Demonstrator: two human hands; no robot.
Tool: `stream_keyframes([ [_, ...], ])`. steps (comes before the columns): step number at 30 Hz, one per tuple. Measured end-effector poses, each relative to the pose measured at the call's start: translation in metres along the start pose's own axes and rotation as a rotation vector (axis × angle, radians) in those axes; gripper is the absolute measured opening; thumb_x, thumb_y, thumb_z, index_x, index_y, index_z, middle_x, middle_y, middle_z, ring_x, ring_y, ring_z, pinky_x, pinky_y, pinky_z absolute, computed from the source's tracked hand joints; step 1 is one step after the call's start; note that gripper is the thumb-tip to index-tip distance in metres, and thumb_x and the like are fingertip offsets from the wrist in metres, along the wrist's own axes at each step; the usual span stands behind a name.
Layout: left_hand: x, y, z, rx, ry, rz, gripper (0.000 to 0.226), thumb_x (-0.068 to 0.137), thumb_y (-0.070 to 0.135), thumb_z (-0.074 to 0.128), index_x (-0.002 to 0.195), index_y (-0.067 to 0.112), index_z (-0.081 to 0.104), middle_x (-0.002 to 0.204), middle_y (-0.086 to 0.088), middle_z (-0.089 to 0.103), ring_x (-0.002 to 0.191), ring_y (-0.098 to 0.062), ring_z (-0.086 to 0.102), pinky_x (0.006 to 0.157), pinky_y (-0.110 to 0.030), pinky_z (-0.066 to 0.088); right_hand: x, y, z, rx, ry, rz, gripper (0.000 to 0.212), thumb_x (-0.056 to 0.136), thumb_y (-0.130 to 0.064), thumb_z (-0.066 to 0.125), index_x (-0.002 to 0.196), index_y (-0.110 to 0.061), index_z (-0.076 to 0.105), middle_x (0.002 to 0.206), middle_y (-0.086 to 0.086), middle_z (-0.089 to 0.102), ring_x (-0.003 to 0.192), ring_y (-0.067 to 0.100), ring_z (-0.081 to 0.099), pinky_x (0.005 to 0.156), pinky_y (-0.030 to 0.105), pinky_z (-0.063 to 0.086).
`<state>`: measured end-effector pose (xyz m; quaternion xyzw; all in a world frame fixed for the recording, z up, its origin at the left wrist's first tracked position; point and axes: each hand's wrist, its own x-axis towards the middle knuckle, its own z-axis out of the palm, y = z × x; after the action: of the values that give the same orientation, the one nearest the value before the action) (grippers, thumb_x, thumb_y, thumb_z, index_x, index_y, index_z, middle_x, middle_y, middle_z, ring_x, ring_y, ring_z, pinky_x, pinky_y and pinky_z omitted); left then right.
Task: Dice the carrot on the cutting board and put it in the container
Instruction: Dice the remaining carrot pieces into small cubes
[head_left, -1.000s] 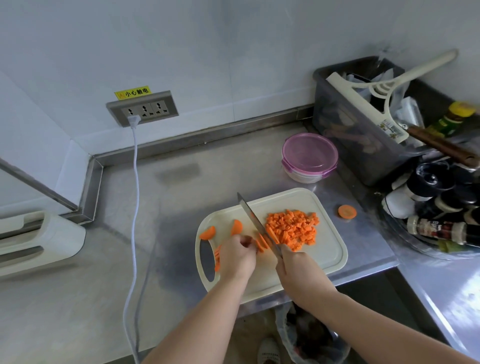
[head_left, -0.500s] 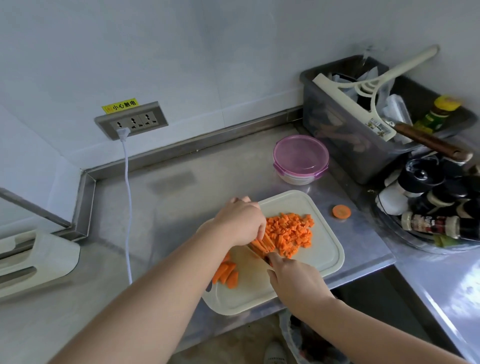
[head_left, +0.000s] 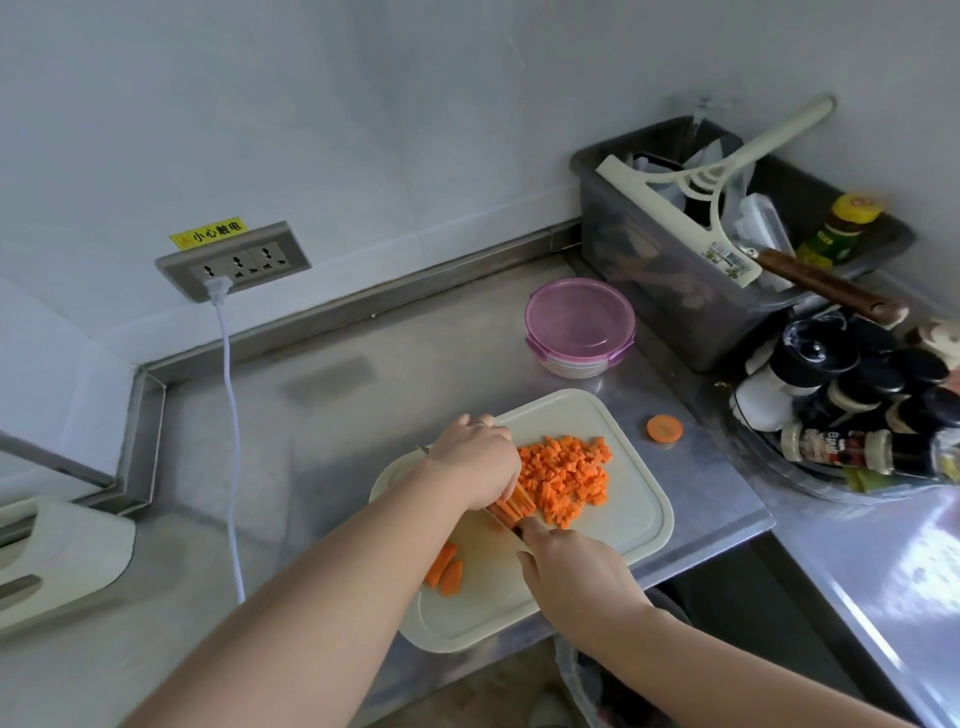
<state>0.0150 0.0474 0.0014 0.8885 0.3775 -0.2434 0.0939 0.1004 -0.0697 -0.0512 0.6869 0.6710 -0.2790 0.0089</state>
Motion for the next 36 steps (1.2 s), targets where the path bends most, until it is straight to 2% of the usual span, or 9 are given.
stream_keyframes([
  [4, 0.0, -0.018, -0.003, -0.21, 0.269, 0.001, 0.039, 0.086, 0.0, 0.048, 0.099, 0.029, 0.07, 0.114, 0.004, 0.055, 0.111, -0.02, 0.045, 0.092, -0.029, 0.03, 0.0, 0.003, -0.008, 0.022, 0.025, -0.014, 0.026, 0.103, -0.029, 0.033, 0.124, -0.018, 0.044, 0.072, -0.006, 0.043, 0.069, 0.018, 0.049, 0.053, 0.022, 0.035],
  [9, -0.011, -0.036, 0.0, -0.497, 0.696, -0.169, 0.037, 0.085, -0.002, 0.043, 0.102, 0.02, 0.068, 0.111, 0.001, 0.059, 0.104, -0.019, 0.054, 0.091, -0.033, 0.041, 0.004, 0.01, -0.024, 0.09, 0.086, 0.011, 0.028, 0.102, -0.03, 0.035, 0.123, -0.016, 0.047, 0.084, 0.002, 0.054, 0.085, 0.028, 0.062, 0.065, 0.031, 0.043],
  [12, -0.015, -0.039, 0.016, -0.612, 0.846, -0.266, 0.031, 0.083, -0.003, 0.045, 0.095, 0.015, 0.067, 0.105, 0.0, 0.061, 0.096, -0.02, 0.058, 0.079, -0.03, 0.043, 0.008, 0.02, -0.037, 0.12, 0.115, 0.045, 0.03, 0.102, -0.031, 0.034, 0.125, -0.016, 0.048, 0.084, 0.001, 0.057, 0.078, 0.024, 0.059, 0.068, 0.034, 0.047],
  [15, -0.014, -0.036, 0.04, -0.504, 0.702, -0.19, 0.029, 0.086, 0.001, 0.047, 0.098, 0.019, 0.066, 0.106, 0.003, 0.059, 0.097, -0.022, 0.058, 0.078, -0.029, 0.042, 0.009, 0.036, -0.051, 0.154, 0.153, 0.098, 0.027, 0.102, -0.029, 0.035, 0.119, -0.014, 0.049, 0.079, 0.003, 0.059, 0.065, 0.022, 0.054, 0.06, 0.035, 0.044],
  [17, -0.013, -0.031, 0.052, -0.35, 0.505, -0.013, 0.041, 0.087, 0.002, 0.044, 0.116, 0.026, 0.061, 0.12, 0.004, 0.052, 0.111, -0.023, 0.051, 0.091, -0.033, 0.042, 0.006, 0.046, -0.058, 0.174, 0.185, 0.121, 0.025, 0.102, -0.027, 0.036, 0.117, -0.013, 0.05, 0.073, 0.003, 0.06, 0.058, 0.021, 0.053, 0.056, 0.036, 0.042],
  [20, -0.007, -0.022, 0.059, -0.035, 0.278, 0.138, 0.063, 0.088, 0.003, 0.042, 0.143, 0.032, 0.035, 0.139, 0.0, 0.033, 0.129, -0.022, 0.032, 0.104, -0.034, 0.031, 0.002, 0.056, -0.063, 0.197, 0.206, 0.159, 0.025, 0.102, -0.026, 0.037, 0.119, -0.014, 0.051, 0.066, 0.0, 0.055, 0.052, 0.016, 0.05, 0.051, 0.034, 0.04],
  [25, 0.003, -0.019, 0.056, 0.184, 0.23, 0.203, 0.064, 0.084, 0.007, 0.049, 0.142, 0.028, 0.032, 0.142, -0.007, 0.026, 0.13, -0.029, 0.028, 0.103, -0.038, 0.032, -0.005, 0.064, -0.062, 0.195, 0.211, 0.183, 0.026, 0.102, -0.027, 0.037, 0.121, -0.015, 0.05, 0.063, 0.0, 0.054, 0.05, 0.015, 0.049, 0.05, 0.032, 0.04],
  [30, 0.005, -0.023, 0.057, 0.19, 0.217, 0.208, 0.061, 0.082, 0.006, 0.047, 0.139, 0.026, 0.035, 0.143, -0.005, 0.024, 0.132, -0.027, 0.026, 0.105, -0.037, 0.03, -0.006, 0.066, -0.06, 0.177, 0.194, 0.195, 0.03, 0.103, -0.028, 0.035, 0.128, -0.016, 0.047, 0.062, -0.004, 0.049, 0.047, 0.009, 0.044, 0.047, 0.023, 0.035],
  [36, 0.006, -0.025, 0.056, 0.176, 0.178, 0.232, 0.059, 0.081, 0.005, 0.048, 0.135, 0.026, 0.038, 0.144, -0.005, 0.022, 0.134, -0.027, 0.023, 0.108, -0.038, 0.028, 0.0, 0.064, -0.061, 0.199, 0.182, 0.197, 0.032, 0.103, -0.028, 0.035, 0.131, -0.017, 0.046, 0.067, -0.002, 0.055, 0.05, 0.011, 0.048, 0.05, 0.025, 0.039],
])
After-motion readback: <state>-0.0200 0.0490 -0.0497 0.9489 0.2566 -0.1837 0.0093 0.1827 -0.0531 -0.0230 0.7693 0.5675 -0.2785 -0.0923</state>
